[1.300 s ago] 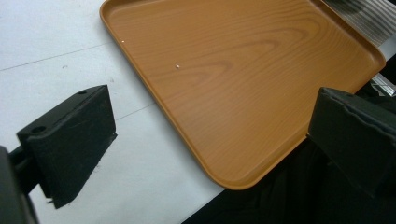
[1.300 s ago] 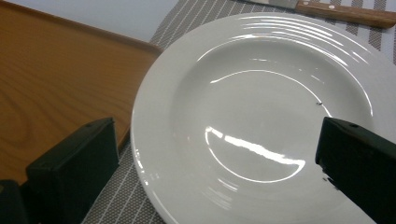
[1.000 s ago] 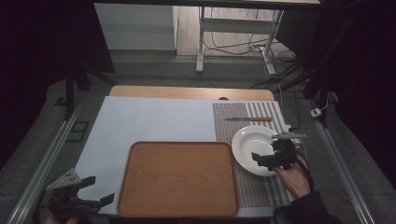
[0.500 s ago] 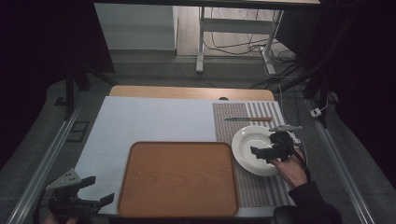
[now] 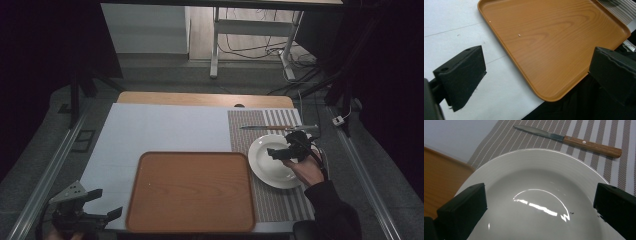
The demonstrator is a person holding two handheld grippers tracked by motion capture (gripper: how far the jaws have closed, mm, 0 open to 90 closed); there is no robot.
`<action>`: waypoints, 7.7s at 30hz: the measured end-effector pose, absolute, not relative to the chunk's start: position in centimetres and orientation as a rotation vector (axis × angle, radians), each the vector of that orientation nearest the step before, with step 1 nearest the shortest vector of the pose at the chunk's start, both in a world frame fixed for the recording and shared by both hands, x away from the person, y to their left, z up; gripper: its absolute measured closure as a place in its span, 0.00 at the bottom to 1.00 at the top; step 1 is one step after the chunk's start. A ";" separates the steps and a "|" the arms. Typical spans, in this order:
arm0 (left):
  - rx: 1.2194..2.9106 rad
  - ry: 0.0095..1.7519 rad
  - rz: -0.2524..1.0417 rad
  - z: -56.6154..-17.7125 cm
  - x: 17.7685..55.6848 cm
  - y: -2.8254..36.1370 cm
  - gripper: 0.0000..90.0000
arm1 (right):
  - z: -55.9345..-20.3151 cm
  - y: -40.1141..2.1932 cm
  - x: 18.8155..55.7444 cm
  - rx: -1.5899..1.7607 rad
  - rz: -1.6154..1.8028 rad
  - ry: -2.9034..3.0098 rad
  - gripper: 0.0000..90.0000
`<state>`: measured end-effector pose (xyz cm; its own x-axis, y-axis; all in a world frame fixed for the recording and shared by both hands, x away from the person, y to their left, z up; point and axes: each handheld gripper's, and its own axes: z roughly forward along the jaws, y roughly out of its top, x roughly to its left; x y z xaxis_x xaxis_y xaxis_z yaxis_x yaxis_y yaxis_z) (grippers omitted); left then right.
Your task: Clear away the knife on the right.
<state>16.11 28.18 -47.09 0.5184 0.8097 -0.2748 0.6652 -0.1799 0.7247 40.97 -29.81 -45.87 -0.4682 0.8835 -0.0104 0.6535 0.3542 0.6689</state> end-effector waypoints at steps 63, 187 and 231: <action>1.916 1.216 0.220 -47.1 15.9 28.2 0.01 | -47.6 -32.0 54.9 1.428 0.663 2.308 1.00; 1.932 1.213 0.228 -47.1 15.9 28.0 0.01 | -45.3 -34.3 53.8 1.368 0.635 2.368 0.86; 1.927 1.214 0.231 -47.1 15.9 28.0 0.01 | -44.0 -25.7 41.0 1.068 0.833 2.548 0.86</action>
<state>15.88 28.02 -47.06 0.5165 0.8164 -0.2582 0.6645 -0.1920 0.7222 41.04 -25.67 -44.02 -0.6980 0.7160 -0.0133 0.5700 0.5668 0.5948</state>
